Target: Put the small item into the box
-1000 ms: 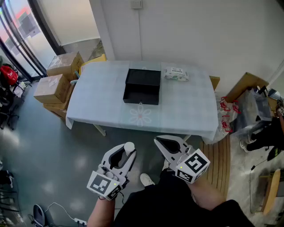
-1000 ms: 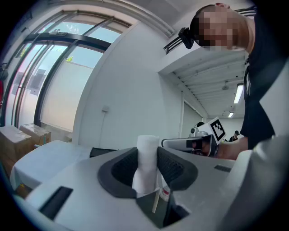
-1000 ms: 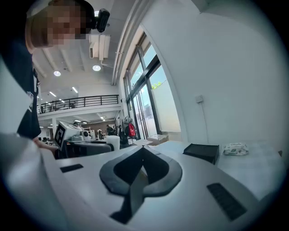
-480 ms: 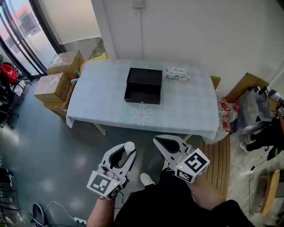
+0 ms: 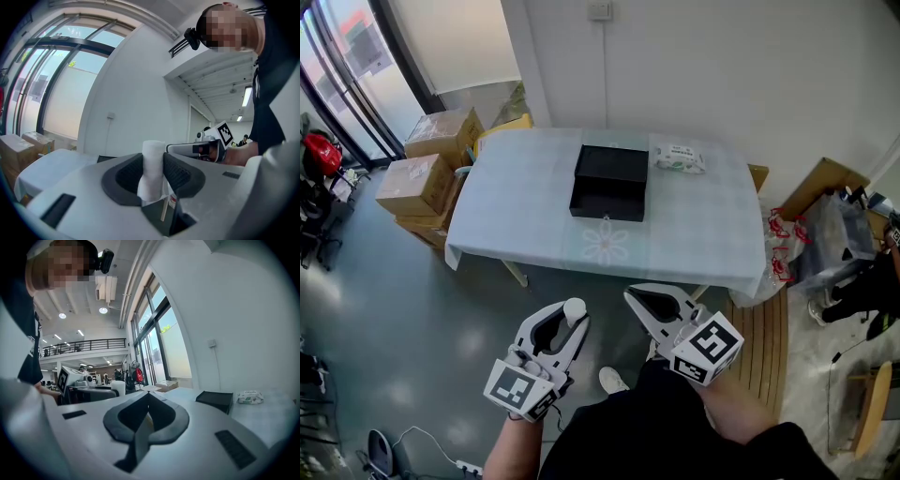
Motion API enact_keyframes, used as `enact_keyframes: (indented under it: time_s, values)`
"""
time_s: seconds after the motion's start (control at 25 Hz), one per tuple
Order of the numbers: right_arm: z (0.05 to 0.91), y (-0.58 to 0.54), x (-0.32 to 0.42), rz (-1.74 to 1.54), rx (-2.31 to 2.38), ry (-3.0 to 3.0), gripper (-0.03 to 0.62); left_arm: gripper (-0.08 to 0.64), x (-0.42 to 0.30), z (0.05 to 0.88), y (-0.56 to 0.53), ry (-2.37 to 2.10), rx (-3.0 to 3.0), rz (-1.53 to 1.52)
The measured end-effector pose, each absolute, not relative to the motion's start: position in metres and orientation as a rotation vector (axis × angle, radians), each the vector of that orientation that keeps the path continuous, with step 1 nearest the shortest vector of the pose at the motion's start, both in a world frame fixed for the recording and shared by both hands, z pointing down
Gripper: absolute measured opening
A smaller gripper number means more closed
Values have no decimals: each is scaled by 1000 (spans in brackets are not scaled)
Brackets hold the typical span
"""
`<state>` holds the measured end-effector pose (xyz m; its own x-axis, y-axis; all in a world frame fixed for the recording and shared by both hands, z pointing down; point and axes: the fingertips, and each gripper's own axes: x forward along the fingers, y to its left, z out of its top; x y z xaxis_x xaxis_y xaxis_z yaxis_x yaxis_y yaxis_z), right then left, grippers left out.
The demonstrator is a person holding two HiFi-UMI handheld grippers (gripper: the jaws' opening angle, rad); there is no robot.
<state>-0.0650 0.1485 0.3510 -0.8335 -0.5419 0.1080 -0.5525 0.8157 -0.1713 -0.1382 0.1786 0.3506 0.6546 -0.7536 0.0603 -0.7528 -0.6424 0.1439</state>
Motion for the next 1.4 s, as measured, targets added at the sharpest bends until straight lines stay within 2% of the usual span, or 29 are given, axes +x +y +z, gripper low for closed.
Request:
enact_keyframes:
  time_s: [0.68, 1.4]
  values:
    - [349, 127, -62, 303, 887, -2929, 9, 137, -137, 353, 165, -1239, 2692, -4]
    - [349, 54, -31, 320, 838, -2942, 9, 137, -111, 352, 93, -1308, 2667, -6]
